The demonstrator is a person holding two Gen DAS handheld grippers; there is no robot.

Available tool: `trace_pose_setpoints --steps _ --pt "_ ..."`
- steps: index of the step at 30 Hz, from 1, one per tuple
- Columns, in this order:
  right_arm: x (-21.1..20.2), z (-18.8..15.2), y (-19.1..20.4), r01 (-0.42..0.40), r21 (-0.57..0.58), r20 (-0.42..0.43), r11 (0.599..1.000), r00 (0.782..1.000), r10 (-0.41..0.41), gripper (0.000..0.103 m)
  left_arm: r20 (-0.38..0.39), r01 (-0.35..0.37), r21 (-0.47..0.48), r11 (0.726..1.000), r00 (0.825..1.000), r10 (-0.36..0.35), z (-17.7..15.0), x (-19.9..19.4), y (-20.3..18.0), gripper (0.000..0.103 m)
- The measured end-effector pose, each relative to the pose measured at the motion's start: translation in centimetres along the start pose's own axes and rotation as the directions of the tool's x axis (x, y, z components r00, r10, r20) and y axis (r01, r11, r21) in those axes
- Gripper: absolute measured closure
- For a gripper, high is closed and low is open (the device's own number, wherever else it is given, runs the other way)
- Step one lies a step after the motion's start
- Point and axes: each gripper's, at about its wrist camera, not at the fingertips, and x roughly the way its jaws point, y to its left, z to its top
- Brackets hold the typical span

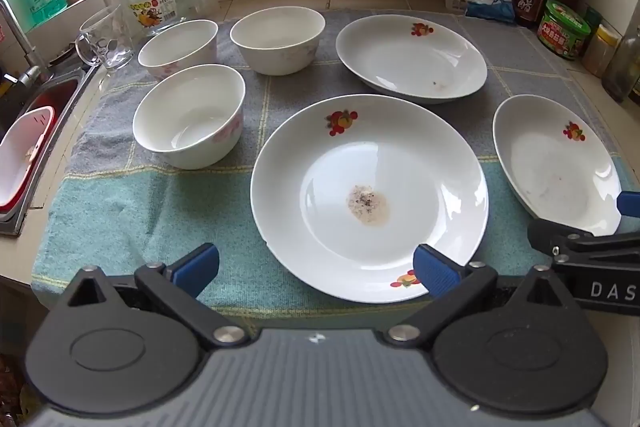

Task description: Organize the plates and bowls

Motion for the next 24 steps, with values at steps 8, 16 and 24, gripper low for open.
trace_pose_setpoints --steps 8,16,24 --pt "-0.15 -0.02 -0.03 0.005 0.001 0.002 1.000 1.000 -0.005 0.000 0.018 -0.006 0.007 1.000 1.000 0.006 -0.67 0.03 0.07 0.001" --pt "-0.51 0.14 0.01 0.005 -0.001 0.006 1.000 1.000 -0.005 0.000 0.004 -0.012 0.013 1.000 1.000 0.012 0.08 -0.08 -0.20 0.001" --pt "-0.37 -0.06 0.10 0.007 -0.003 0.017 1.000 1.000 -0.007 0.000 0.010 -0.015 0.016 1.000 1.000 0.015 0.28 -0.35 -0.17 0.001"
